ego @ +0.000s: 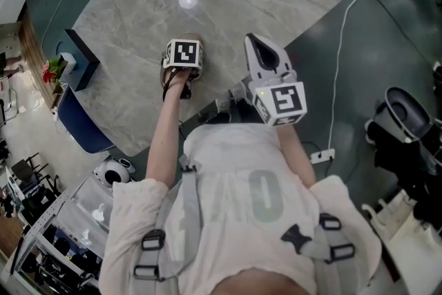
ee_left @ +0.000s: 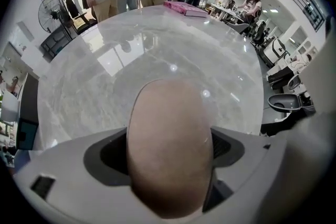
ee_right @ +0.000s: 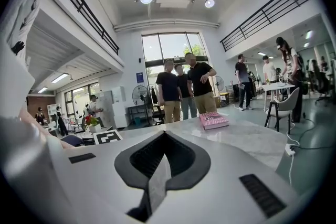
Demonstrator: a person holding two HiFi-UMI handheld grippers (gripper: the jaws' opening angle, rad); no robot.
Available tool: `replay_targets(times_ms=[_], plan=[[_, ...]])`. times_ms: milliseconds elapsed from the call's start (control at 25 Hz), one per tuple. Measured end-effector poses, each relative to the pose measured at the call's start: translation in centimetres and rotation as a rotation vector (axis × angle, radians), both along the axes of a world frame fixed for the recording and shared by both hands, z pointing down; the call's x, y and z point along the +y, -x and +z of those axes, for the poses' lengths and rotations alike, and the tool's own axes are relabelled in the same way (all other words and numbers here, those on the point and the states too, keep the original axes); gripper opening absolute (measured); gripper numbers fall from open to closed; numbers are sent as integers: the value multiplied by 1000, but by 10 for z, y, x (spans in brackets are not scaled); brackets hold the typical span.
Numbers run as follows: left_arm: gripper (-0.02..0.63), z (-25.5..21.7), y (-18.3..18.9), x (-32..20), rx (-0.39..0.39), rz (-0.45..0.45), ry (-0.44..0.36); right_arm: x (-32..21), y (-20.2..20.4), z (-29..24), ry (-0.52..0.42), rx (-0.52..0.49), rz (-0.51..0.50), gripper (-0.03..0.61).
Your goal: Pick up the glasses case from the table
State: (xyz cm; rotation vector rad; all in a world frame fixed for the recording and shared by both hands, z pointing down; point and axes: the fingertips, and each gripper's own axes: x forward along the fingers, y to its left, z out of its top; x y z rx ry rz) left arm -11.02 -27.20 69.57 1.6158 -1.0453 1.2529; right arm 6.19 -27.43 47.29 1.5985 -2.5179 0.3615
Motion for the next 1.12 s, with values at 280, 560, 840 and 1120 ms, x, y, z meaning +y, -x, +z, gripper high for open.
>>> replay_targets(times_ms=[280,560,840,1120], plan=[[396,4,0,4,8,-18,7,1,2,-1,-9,-7,0,2],[396,4,3,9,16,-22,7,7,0,-2,-10,-1,16,2],[394,3,7,7,8,4,-16,9,-3,-10,-33,4,23,2],[394,-18,7,-9,35,-29,-100,7,-5,-26,-73,20,24,2]])
